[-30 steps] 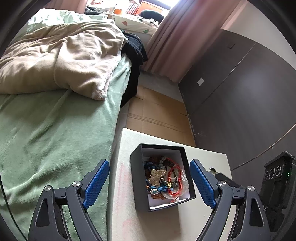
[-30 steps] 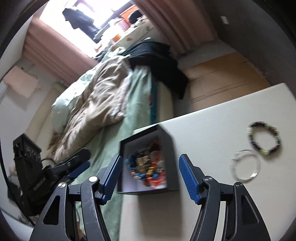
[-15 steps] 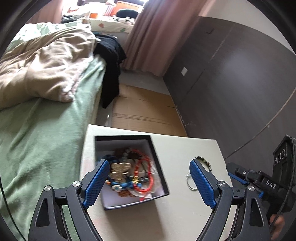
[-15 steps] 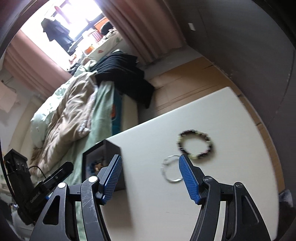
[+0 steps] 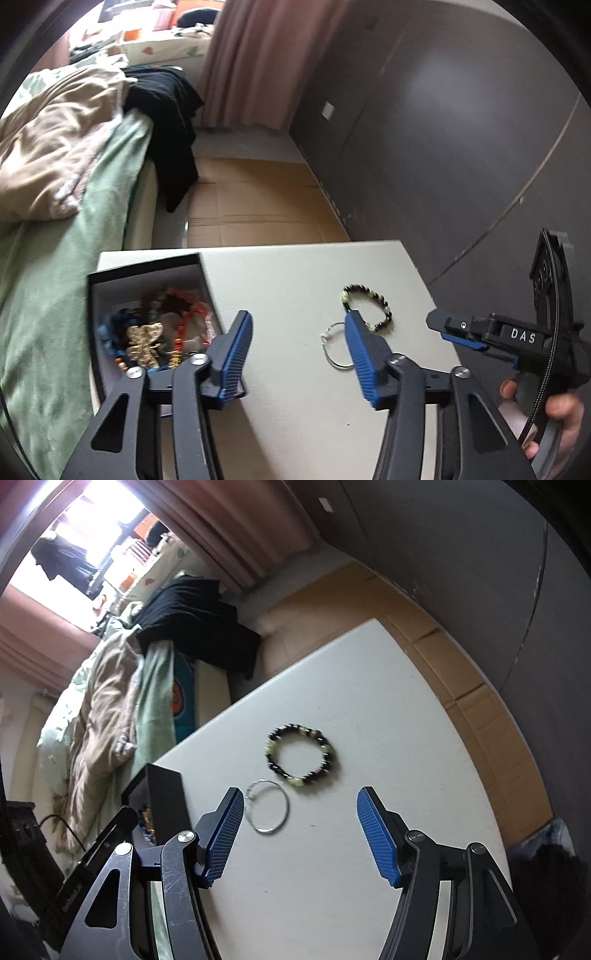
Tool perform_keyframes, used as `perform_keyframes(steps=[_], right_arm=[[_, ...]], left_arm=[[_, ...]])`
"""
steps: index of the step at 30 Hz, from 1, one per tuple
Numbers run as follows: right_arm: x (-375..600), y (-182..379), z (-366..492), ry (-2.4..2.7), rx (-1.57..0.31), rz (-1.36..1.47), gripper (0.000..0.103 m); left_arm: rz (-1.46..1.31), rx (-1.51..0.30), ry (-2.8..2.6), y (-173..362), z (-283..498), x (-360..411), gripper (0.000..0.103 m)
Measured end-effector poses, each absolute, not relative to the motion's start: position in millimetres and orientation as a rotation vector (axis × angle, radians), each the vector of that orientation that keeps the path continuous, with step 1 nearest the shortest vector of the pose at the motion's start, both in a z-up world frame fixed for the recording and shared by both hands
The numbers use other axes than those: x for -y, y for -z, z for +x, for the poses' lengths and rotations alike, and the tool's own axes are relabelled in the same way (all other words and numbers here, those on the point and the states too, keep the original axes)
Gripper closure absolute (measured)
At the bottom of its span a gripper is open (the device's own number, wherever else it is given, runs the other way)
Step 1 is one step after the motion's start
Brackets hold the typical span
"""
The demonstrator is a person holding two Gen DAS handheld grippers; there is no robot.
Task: Organize jewelry
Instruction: 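Move the left gripper to the silver hoop earring and close on it, then lift the hoop toward the box with the left gripper while the right grasps the black-and-green bead bracelet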
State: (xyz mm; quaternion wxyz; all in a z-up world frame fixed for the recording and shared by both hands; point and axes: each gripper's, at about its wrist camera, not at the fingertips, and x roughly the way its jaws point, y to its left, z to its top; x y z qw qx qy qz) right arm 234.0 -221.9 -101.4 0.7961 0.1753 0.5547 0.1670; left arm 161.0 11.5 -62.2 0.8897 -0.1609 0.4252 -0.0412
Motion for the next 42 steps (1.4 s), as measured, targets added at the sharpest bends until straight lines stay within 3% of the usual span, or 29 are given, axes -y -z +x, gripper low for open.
perform_keyframes(steps=[6,9,26,32,42], right_arm=[[233,104,240,-0.336,-1.203,0.346,0.038],[240,107,244,-0.331,-1.215,0.361,0.038],[270,110,255,-0.285,-1.225,0.427,0.038],[265,112,256,-0.286,-1.237,0.411,0.038],[241,118,257,-0.285,-1.219,0.362,0.038]], left_arm=[[-0.245,-0.958,0.109,74,185,17,0.060],[-0.223,-1.008,0.120,85,197,28,0.070],[-0.103,-1.133,0.097,137,227,62,0.075],[-0.033,-1.090,0.042,140,224,66,0.101],[-0.197,-1.016,0.031,120,194,31,0.101]])
